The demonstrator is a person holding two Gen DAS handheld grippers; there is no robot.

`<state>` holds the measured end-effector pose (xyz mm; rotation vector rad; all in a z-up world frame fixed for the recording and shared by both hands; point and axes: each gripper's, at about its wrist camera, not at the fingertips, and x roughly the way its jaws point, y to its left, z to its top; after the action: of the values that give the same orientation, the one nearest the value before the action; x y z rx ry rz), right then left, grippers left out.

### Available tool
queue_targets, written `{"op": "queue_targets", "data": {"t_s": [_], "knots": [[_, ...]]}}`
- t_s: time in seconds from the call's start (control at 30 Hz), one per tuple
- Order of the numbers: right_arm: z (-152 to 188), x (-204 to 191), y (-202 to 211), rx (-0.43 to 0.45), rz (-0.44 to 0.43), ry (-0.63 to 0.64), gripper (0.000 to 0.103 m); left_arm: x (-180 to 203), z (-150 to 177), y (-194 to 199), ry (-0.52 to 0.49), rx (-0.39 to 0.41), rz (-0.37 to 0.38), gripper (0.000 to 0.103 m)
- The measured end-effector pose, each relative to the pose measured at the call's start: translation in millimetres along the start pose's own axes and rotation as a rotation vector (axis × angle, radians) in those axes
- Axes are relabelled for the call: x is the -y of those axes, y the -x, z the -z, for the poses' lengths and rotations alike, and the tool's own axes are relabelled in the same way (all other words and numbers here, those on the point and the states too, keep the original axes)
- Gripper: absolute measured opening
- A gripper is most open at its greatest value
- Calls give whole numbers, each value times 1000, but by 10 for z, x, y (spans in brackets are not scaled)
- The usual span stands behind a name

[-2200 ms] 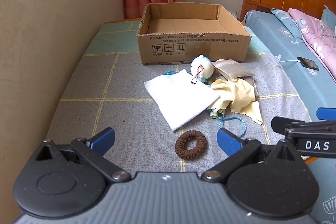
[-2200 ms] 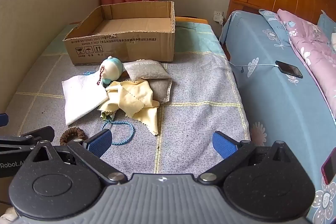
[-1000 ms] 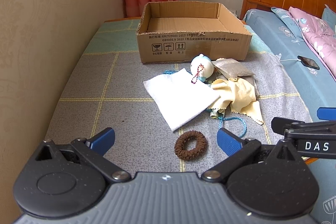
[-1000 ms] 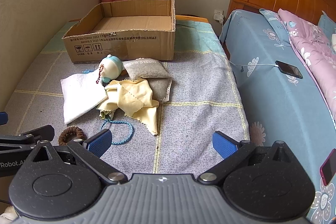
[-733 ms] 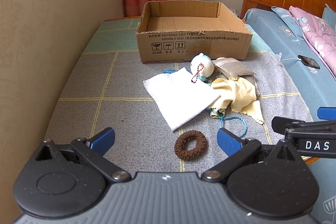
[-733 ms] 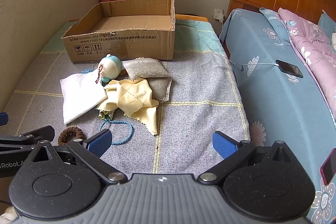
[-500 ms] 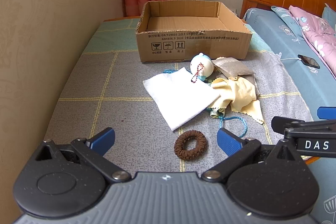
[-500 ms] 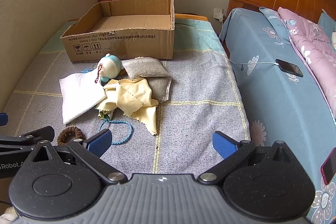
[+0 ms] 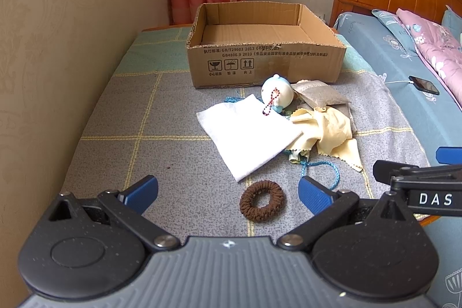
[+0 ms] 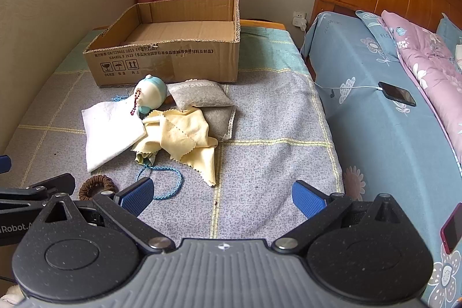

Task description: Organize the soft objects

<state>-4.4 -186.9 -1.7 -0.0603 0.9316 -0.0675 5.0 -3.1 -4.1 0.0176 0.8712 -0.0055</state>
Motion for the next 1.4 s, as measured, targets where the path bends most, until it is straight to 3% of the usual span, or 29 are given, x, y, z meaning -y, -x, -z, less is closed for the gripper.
{"op": "queue_targets", "data": {"t_s": [0.63, 1.03, 1.4], "knots": [[-22, 3, 8, 11, -15, -2, 103, -11, -52, 23, -64, 48, 21, 102], [-31, 118, -91, 41, -44, 35, 103, -96, -72, -86, -176, 105, 101, 103], [160, 258, -385, 22, -49, 88, 103, 28, 20, -468, -267, 34, 173, 103]]}}
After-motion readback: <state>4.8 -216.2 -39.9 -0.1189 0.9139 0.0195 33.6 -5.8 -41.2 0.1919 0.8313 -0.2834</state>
